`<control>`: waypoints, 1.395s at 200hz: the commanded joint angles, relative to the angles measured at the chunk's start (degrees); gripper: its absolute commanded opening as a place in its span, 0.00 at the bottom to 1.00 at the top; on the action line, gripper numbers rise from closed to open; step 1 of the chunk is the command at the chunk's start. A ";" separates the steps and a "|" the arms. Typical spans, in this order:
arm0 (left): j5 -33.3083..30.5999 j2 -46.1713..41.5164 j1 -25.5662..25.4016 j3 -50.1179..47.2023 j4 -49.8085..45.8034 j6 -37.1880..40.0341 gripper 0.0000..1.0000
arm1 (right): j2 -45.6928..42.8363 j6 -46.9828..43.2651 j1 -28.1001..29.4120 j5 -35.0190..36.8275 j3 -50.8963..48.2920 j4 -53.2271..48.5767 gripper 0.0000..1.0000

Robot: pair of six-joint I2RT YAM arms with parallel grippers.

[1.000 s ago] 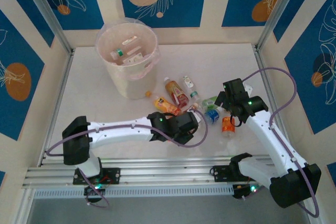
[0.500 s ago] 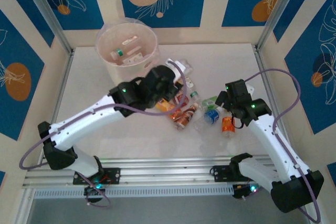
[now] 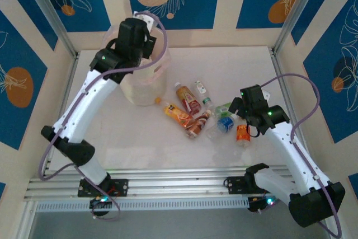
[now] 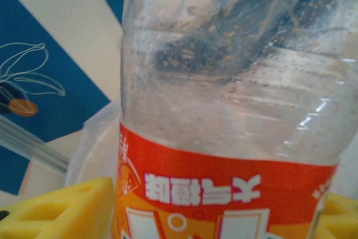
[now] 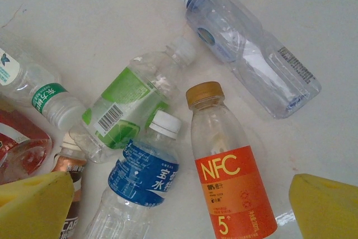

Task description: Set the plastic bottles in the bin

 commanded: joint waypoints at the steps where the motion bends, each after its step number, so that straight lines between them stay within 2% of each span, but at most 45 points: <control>1: 3.16 3.80 4.35 3.93 -5.29 1.24 0.65 | -1.32 -0.59 -0.10 -0.96 0.42 -1.16 0.99; 30: 6.09 7.48 9.30 4.68 -5.99 0.83 0.65 | -1.32 -0.99 -0.12 -0.48 1.24 -1.95 0.99; 85: 9.97 13.50 14.20 5.66 -7.21 1.36 0.64 | -1.32 -0.78 -0.18 0.16 1.90 -3.36 0.99; 111: 10.78 16.24 14.91 6.09 -9.12 1.30 0.66 | -1.19 -0.94 -0.21 1.11 2.14 -4.09 0.99; 147: 9.27 18.95 14.95 7.09 -10.54 1.98 0.68 | -0.93 -0.68 -0.42 4.31 2.52 -6.82 0.99; 187: 7.64 21.22 14.92 7.91 -11.35 2.93 0.70 | -0.60 -0.29 -1.41 4.80 1.86 -9.09 0.99; 239: 8.56 22.82 14.91 9.07 -12.28 2.99 0.79 | -0.57 -0.40 -3.86 4.66 0.47 -9.22 0.99; 279: 1.46 22.89 14.92 11.87 -12.79 2.37 0.99 | -0.92 -1.10 -5.21 3.43 -0.14 -8.65 0.99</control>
